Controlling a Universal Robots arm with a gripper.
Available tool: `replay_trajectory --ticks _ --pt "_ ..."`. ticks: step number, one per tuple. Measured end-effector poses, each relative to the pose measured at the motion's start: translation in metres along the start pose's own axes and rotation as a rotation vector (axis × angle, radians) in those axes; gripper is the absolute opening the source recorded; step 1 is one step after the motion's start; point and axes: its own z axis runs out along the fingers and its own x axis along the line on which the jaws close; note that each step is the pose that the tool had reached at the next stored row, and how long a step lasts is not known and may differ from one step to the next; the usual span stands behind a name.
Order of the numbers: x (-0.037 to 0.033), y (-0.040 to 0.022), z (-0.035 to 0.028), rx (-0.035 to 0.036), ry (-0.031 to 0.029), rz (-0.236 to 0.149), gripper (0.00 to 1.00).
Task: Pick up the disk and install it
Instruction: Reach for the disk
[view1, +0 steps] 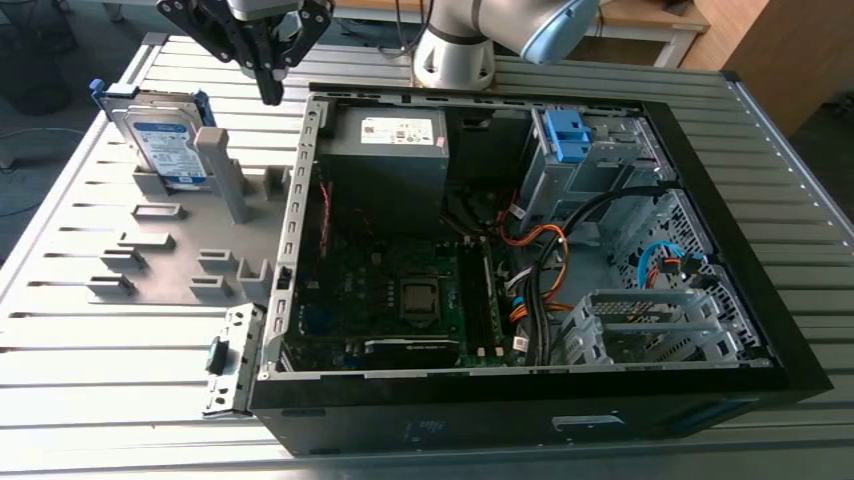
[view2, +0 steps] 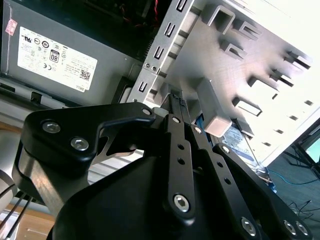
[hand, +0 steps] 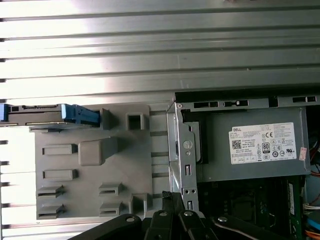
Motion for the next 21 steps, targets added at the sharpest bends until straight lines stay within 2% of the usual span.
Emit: replay_trajectory --ticks 21 --pt "0.0078 -0.0006 0.0005 0.0 0.0 0.0 0.11"
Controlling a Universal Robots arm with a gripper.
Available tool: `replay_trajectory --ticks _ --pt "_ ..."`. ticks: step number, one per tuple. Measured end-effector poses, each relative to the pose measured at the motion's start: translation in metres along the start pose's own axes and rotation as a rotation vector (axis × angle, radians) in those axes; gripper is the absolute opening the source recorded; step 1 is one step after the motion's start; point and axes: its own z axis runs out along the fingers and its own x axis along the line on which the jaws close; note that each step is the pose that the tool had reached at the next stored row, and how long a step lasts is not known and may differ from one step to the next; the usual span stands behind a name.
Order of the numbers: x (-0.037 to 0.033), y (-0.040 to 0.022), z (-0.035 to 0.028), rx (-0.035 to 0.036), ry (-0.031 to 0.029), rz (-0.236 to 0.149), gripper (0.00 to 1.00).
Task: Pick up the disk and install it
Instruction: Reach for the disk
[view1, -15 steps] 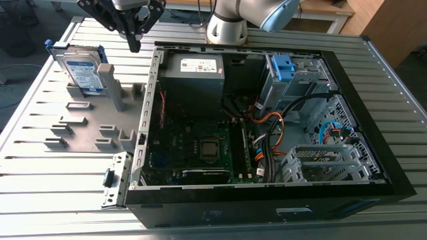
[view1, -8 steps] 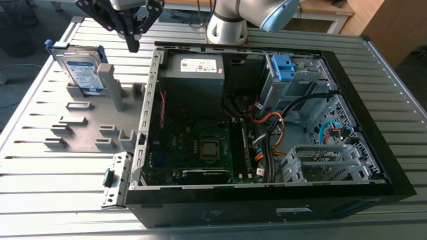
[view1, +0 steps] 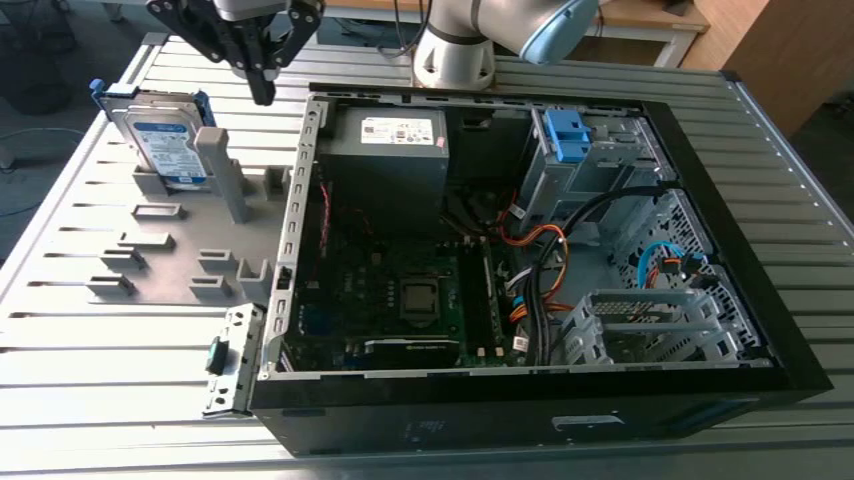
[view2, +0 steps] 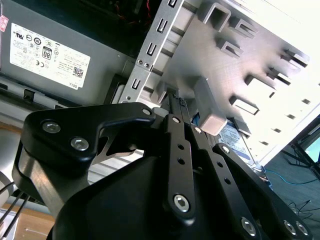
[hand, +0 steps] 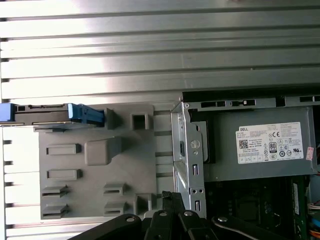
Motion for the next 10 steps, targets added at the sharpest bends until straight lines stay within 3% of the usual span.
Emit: replay_trajectory --ticks 10 --pt "0.0027 -0.0002 0.0004 0.0 0.0 0.0 0.11"
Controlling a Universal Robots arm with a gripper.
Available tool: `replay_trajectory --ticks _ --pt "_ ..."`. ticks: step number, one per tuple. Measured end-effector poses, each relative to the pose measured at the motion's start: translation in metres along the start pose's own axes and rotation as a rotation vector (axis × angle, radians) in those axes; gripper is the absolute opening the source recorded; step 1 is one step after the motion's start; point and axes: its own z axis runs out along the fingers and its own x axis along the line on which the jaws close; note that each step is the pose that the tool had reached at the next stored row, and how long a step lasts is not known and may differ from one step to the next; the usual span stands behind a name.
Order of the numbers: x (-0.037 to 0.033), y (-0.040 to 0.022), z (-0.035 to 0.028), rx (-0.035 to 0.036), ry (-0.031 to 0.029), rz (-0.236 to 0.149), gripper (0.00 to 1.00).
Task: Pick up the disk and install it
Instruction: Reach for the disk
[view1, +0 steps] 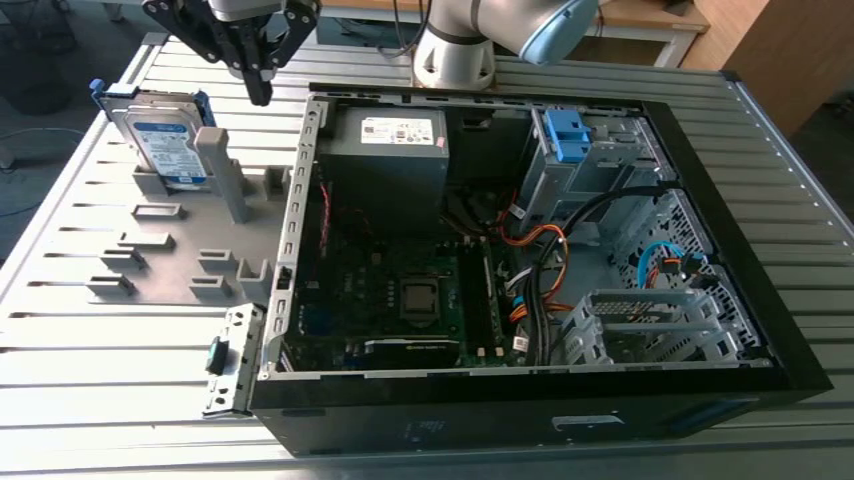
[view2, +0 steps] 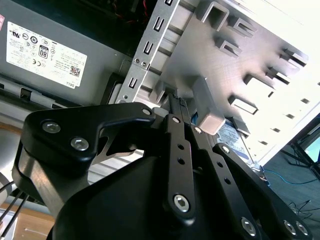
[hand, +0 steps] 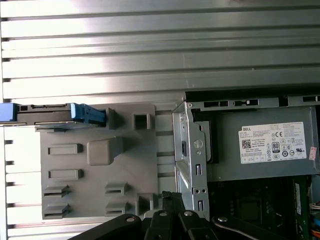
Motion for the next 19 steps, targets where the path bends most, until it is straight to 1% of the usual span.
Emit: replay_trajectory --ticks 4,13,19 --pt "0.0004 0.0 0.0001 -0.0001 -0.0001 0.0 0.11" --pt "0.0053 -0.0004 0.0 -0.0001 -0.0001 0.0 0.11" --pt "0.0073 -0.0006 0.0002 0.0 -0.0001 0.0 0.11"
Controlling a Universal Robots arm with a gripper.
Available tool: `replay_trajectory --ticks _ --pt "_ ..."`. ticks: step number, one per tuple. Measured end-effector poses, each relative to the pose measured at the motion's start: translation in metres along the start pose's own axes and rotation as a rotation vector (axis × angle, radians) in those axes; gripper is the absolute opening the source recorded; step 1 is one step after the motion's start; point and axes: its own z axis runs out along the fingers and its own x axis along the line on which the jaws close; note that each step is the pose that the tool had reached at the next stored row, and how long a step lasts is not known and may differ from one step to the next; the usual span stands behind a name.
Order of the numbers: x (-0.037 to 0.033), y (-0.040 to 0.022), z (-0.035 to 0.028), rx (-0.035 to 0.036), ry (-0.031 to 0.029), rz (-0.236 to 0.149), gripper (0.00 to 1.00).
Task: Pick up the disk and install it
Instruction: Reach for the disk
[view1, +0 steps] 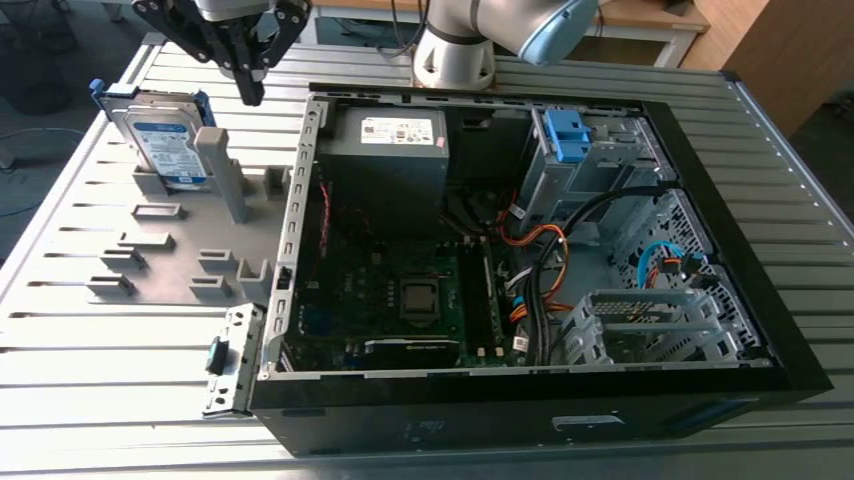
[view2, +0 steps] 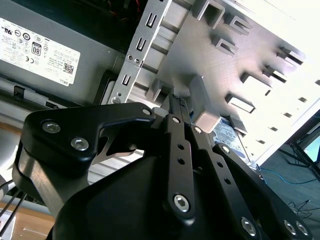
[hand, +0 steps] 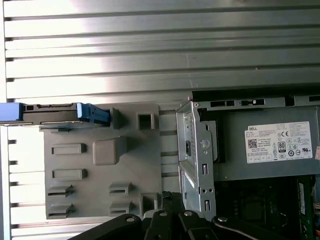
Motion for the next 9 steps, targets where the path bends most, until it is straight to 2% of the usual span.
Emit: replay_trajectory --ticks 9 --pt "0.003 -0.0003 0.0007 0.0 0.0 0.0 0.11"
